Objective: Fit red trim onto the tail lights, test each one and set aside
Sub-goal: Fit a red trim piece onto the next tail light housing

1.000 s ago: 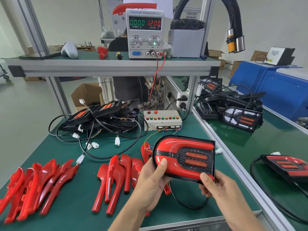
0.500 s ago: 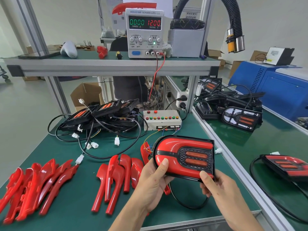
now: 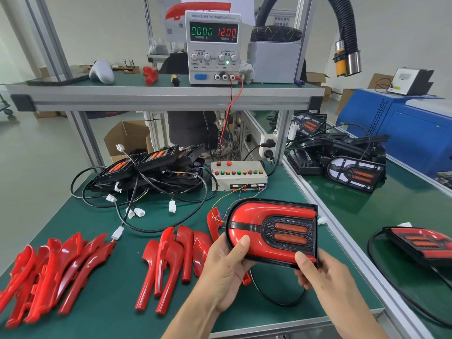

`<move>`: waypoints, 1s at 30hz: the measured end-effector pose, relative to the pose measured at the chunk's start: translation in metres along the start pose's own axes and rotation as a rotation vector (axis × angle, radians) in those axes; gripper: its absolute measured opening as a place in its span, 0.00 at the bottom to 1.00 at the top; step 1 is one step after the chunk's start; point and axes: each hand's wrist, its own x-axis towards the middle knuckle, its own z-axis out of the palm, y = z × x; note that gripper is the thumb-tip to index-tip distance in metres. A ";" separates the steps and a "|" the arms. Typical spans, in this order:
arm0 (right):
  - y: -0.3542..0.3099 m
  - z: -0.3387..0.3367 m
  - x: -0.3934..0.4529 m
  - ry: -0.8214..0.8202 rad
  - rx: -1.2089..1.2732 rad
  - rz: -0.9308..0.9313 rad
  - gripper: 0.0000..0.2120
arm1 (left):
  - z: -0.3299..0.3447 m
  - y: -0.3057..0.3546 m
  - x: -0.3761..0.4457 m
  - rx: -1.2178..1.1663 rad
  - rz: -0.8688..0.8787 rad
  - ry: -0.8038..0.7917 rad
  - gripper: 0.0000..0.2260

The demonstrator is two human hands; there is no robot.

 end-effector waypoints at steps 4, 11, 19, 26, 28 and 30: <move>-0.001 0.002 -0.002 0.017 0.043 0.032 0.24 | 0.003 0.000 0.001 0.022 0.001 0.008 0.18; -0.007 0.002 -0.003 0.018 0.022 0.043 0.26 | 0.004 -0.002 -0.002 -0.029 -0.019 0.037 0.20; -0.022 0.004 -0.007 0.010 -0.023 0.014 0.25 | 0.000 0.001 -0.002 -0.066 0.015 0.057 0.22; -0.014 0.003 0.001 0.146 -0.217 -0.111 0.39 | -0.005 0.002 0.000 0.002 -0.005 0.079 0.16; -0.006 -0.001 0.006 0.292 -0.418 -0.416 0.32 | -0.006 0.002 0.000 0.034 -0.019 0.076 0.17; -0.004 -0.009 0.014 0.303 -0.607 -0.717 0.23 | -0.006 0.002 0.001 0.085 -0.038 0.064 0.18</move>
